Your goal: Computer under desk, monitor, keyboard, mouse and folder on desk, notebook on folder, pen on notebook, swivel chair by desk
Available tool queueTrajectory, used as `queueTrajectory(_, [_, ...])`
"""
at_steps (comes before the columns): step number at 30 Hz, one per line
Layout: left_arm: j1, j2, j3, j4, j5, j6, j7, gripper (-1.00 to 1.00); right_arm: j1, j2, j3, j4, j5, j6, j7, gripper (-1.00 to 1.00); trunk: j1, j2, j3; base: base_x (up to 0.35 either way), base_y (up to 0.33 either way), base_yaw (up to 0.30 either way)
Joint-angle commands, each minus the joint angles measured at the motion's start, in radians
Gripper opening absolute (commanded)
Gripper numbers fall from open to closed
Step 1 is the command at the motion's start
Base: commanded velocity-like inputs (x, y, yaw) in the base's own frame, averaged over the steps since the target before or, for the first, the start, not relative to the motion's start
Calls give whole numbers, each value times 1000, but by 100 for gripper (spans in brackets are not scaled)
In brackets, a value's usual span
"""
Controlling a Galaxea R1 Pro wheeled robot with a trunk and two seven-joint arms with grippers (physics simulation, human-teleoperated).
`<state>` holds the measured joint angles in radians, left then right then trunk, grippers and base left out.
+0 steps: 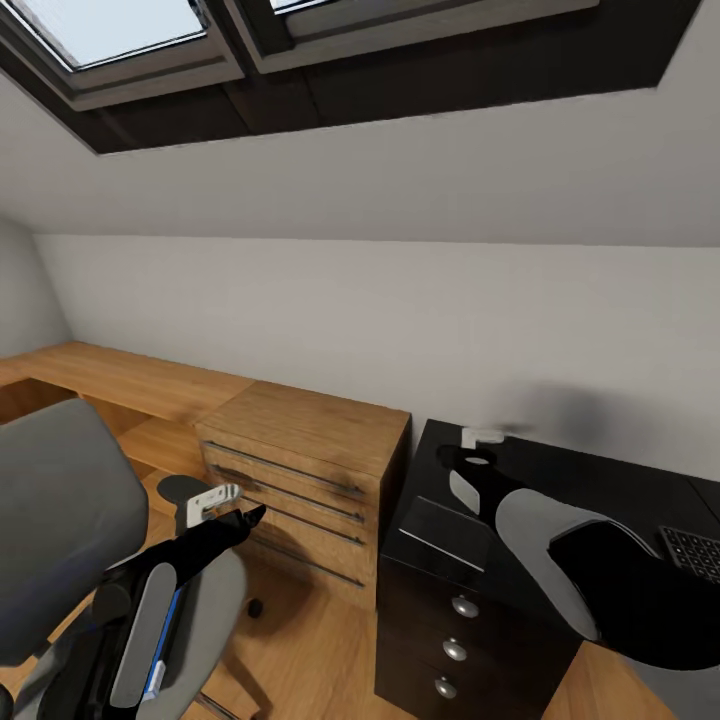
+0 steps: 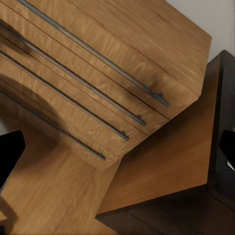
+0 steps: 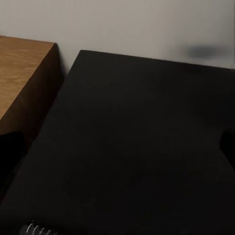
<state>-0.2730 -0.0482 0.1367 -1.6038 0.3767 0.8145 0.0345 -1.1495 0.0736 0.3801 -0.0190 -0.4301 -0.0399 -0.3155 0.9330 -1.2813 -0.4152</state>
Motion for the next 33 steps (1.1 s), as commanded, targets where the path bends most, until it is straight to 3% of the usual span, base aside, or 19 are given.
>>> queueTrajectory(1, [-1, -1, 0, -1, 8, 6, 4, 100, 0, 4, 8, 3, -10, -4, -2, 100, 0, -1, -1, 0, 0, 0])
queueTrajectory(4, [-1, 0, -5, 0, 9, 13, 2, 100, 18, 15, 8, 9, -9, -6, -2, 100, 0, -1, -1, 0, 0, 0])
queueTrajectory(12, [0, 0, -25, -4, 14, 24, -2, 100, 38, 15, 6, 9, -10, -5, -1, 100, 0, -1, -1, 0, 0, 0])
queueTrajectory(19, [0, 0, -33, -6, 14, 25, -2, 100, 40, 11, 4, 10, -12, -4, -1, 100, 27, -50, -23, 0, 0, 0])
queueTrajectory(24, [0, -1, -35, -8, 14, 25, -2, 100, 40, -13, -1, 5, -14, 67, 9, 100, 46, -85, -39, 0, 0, 0])
queueTrajectory(25, [-1, -1, -35, -8, 14, 25, -2, 100, 40, -23, -13, 3, -21, 111, 28, 100, 50, -92, -42, 0, 0, 0])
queueTrajectory(28, [-1, -1, -35, -8, 14, 24, -1, 100, 40, -31, -34, 1, -39, 148, 58, 100, 61, -113, -51, 0, 0, 0])
queueTrajectory(33, [0, -1, -35, -8, 14, 23, -1, 100, 40, -38, -45, 1, -54, 166, 74, 100, 81, -148, -67, 0, 0, 0])
